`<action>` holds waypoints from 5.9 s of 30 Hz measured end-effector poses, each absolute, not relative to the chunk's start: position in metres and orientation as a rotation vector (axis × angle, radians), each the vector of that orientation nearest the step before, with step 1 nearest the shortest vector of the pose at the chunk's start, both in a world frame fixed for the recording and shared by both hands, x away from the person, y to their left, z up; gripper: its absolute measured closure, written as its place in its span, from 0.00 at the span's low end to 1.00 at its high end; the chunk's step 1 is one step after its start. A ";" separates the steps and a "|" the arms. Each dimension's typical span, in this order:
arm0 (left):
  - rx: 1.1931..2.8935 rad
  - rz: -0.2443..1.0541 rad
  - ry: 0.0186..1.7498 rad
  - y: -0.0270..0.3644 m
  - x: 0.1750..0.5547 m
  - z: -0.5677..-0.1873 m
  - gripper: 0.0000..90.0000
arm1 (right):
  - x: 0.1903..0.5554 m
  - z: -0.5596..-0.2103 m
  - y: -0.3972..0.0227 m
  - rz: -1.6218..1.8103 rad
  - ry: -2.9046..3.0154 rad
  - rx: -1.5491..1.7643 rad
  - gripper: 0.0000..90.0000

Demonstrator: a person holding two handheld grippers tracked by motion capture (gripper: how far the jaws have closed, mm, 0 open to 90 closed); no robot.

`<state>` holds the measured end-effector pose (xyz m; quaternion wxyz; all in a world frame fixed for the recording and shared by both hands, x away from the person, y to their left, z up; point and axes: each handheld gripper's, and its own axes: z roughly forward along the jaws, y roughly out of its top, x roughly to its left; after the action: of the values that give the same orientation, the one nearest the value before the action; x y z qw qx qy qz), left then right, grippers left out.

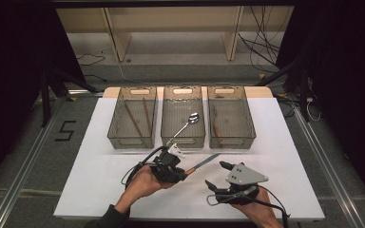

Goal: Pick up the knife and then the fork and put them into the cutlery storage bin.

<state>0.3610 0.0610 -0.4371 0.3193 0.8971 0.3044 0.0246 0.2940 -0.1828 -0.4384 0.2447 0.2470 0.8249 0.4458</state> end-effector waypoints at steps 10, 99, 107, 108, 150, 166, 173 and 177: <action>2.378 0.023 0.742 0.061 0.353 -0.427 0.84 | 0.276 -0.456 -0.147 0.854 2.160 0.257 0.35; 1.914 0.416 0.883 0.181 0.322 -0.444 0.26 | 0.390 -0.362 -0.206 1.106 2.286 0.892 0.90; 1.889 0.430 0.921 0.188 0.319 -0.456 0.24 | 0.440 -0.356 -0.229 1.275 2.325 1.255 0.90; 1.889 0.435 0.919 0.189 0.319 -0.457 0.24 | 0.445 -0.356 -0.231 1.282 2.323 1.283 0.90; 1.872 0.468 0.938 0.192 0.312 -0.473 0.22 | 0.553 -0.377 -0.223 1.146 2.147 1.696 0.90; 1.864 0.459 0.944 0.193 0.313 -0.473 0.22 | 0.551 -0.396 -0.219 1.169 2.164 1.766 0.70; 1.860 0.459 0.949 0.193 0.313 -0.473 0.22 | 0.544 -0.387 -0.218 1.238 2.176 1.714 0.61; 1.856 0.458 0.955 0.194 0.313 -0.474 0.22 | 0.535 -0.382 -0.217 1.269 2.181 1.666 0.55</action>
<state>0.3128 0.1937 -0.4735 0.4817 0.7611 0.3918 0.1877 0.5354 -0.2171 -0.3819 0.0587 0.5500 0.7201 0.4189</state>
